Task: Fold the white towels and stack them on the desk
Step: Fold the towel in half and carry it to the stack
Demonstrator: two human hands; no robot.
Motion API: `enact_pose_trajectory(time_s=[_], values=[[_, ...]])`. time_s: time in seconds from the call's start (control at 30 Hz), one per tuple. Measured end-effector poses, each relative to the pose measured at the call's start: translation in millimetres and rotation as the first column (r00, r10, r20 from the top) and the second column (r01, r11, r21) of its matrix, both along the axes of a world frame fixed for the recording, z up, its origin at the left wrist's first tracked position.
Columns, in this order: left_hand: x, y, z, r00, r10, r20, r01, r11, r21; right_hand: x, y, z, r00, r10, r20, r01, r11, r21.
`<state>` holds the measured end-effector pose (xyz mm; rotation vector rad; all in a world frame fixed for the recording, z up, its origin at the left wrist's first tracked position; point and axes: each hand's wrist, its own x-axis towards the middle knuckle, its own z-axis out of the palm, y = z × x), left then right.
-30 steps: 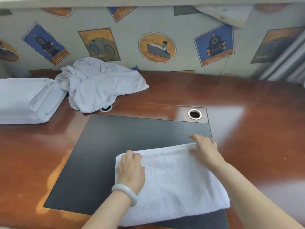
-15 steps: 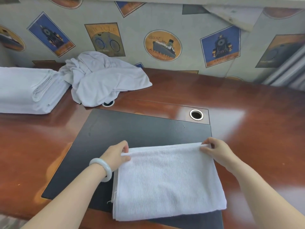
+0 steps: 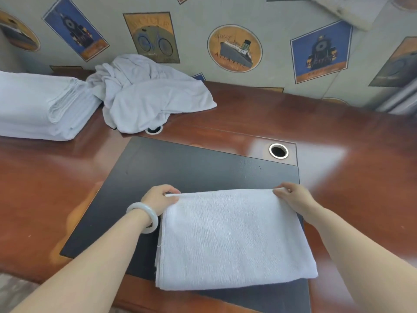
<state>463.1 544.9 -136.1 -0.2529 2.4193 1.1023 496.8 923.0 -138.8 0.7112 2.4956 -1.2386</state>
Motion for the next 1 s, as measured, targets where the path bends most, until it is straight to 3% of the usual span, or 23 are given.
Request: enact_pose_trajectory(time_s=[0.13, 0.2, 0.27, 0.37, 0.4, 0.47, 0.5, 0.57, 0.7, 0.9, 1.0], values=[[5.7, 1.6, -9.4, 0.978, 0.207, 0.019, -0.207, 0.965, 0.162, -2.8, 0.1, -9.2, 0.995, -0.100, -0.007, 0.100, 0.995, -0.020], [2.4, 13.7, -15.7, 0.950, 0.308, -0.048, -0.300, 0.946, 0.125, -7.6, -6.7, -15.6, 0.980, -0.197, -0.011, 0.197, 0.980, -0.004], [-2.9, 28.7, -17.1, 0.934, 0.320, -0.160, -0.318, 0.947, 0.033, -10.8, -14.7, -21.9, 0.964, -0.265, -0.011, 0.264, 0.958, 0.114], [-0.5, 37.6, -13.0, 0.904, 0.105, -0.414, -0.235, 0.931, -0.279, -3.8, -28.9, -24.1, 0.954, -0.297, -0.042, 0.299, 0.927, 0.226], [3.6, 41.6, -12.1, 0.853, -0.034, -0.521, -0.205, 0.896, -0.394, -0.5, -29.4, -25.3, 0.958, -0.282, -0.053, 0.287, 0.933, 0.218], [18.4, 54.3, -17.5, 0.744, -0.304, -0.595, -0.063, 0.855, -0.515, 6.3, -24.9, -29.1, 0.969, -0.240, -0.049, 0.245, 0.947, 0.209], [27.2, 60.4, -24.5, 0.705, -0.418, -0.573, 0.036, 0.828, -0.560, 8.4, -21.8, -30.5, 0.973, -0.225, -0.046, 0.230, 0.950, 0.210], [40.9, 66.6, -34.0, 0.726, -0.531, -0.436, 0.181, 0.760, -0.624, 9.7, -17.8, -31.7, 0.976, -0.212, -0.056, 0.220, 0.950, 0.221], [36.6, 61.1, -42.4, 0.756, -0.593, -0.277, 0.251, 0.654, -0.714, 7.9, -19.7, -39.2, 0.964, -0.238, -0.115, 0.260, 0.931, 0.255], [-4.7, 83.6, -36.4, 0.767, -0.587, -0.259, 0.266, 0.658, -0.705, -29.5, -5.8, -40.3, 0.939, -0.257, -0.229, 0.305, 0.930, 0.206], [-17.9, 88.5, -42.2, 0.772, -0.576, -0.269, 0.252, 0.666, -0.702, -44.1, 0.5, -47.5, 0.957, -0.211, -0.197, 0.260, 0.928, 0.267]])
